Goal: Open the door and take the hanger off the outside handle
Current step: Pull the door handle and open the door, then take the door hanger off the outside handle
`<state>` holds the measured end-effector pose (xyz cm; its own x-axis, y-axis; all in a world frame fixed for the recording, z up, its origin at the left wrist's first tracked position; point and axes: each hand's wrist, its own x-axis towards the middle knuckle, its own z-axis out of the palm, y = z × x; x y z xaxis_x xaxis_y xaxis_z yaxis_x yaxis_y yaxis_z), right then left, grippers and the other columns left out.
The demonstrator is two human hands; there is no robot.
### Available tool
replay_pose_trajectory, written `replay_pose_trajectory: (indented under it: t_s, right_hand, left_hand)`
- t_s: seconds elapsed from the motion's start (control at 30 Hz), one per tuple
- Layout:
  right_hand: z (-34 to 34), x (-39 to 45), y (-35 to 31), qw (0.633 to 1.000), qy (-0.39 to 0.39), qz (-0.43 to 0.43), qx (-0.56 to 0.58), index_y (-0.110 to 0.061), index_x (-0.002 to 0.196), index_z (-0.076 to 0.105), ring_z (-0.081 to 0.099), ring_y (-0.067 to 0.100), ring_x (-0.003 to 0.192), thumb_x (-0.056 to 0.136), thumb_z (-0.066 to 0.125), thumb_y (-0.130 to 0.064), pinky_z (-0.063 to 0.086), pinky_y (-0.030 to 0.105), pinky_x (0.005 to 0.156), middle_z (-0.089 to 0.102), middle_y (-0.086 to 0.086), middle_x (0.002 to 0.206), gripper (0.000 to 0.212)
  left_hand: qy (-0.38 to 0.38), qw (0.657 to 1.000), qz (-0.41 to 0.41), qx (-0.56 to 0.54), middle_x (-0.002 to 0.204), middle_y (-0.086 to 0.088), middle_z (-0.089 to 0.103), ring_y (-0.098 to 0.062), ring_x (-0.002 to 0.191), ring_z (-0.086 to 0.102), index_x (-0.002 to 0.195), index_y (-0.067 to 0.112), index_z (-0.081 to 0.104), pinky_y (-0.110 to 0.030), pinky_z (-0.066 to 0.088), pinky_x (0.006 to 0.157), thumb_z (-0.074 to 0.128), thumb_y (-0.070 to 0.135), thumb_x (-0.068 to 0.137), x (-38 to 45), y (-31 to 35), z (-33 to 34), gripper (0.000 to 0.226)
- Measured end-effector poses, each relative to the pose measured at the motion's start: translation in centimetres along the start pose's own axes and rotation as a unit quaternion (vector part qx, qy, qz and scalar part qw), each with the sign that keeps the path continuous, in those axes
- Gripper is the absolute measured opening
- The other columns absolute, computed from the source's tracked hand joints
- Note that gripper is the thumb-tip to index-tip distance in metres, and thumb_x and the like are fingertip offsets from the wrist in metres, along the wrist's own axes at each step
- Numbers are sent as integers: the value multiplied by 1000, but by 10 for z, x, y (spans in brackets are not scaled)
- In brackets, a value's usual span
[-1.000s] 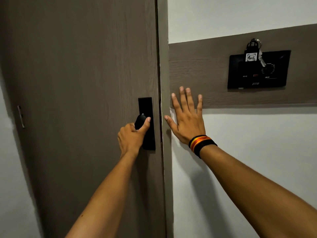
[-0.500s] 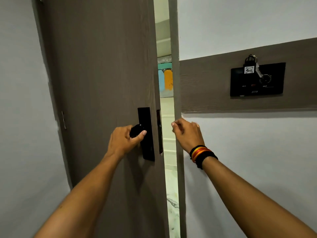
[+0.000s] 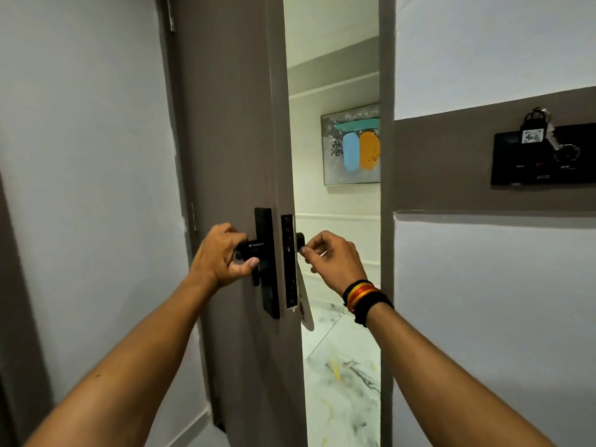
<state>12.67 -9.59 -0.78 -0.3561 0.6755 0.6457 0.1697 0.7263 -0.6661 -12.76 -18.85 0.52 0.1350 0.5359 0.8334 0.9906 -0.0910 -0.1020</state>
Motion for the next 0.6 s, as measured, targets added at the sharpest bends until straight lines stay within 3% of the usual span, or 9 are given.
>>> replay_pose_trajectory:
  t_s: [0.13,0.23,0.33,0.4,0.47,0.6]
  right_hand:
    - [8,-9,-17,998,-49,-16,35,-19,81,70,73,14,61,85,76,-42,64,42,67,75,-2,77,25]
    - [14,-11,-34,994,-96,-38,44,-16,81,74,74,14,62,86,77,-40,64,37,62,77,-2,76,25]
    - [24,-15,-51,983,-147,-102,-39,-21,88,80,66,2,59,87,74,-40,55,24,63,77,-9,81,20]
    - [31,-19,-63,969,-169,-140,-112,-23,102,82,59,-3,58,87,72,-44,52,23,71,79,-9,89,27]
    - [40,-25,-75,954,-175,-172,-174,-23,113,79,65,6,68,88,68,-46,55,29,79,81,-6,94,35]
    - [60,-37,-101,936,-170,-215,-222,-23,108,80,71,24,87,88,66,-42,59,36,79,80,-1,95,31]
  left_hand:
    - [11,1000,18,14,66,-7,54,-28,70,53,67,19,47,-41,46,71,19,86,88,-17,-7,-30,75]
    - [0,999,24,29,68,-9,58,-28,73,56,68,14,54,-43,50,72,18,85,89,-29,-18,-47,82]
    - [-12,999,14,50,77,-14,65,-31,82,62,75,5,65,-44,51,77,15,86,88,-41,-31,-61,97]
    - [-12,999,3,52,82,-15,67,-33,88,64,78,4,66,-44,51,80,12,88,87,-50,-37,-70,100]
    - [-7,999,0,49,85,-15,68,-34,92,65,80,6,65,-44,51,81,12,88,88,-59,-42,-79,97]
    - [-11,999,-13,50,94,-15,69,-35,99,63,88,7,68,-43,50,83,12,88,88,-74,-54,-95,99]
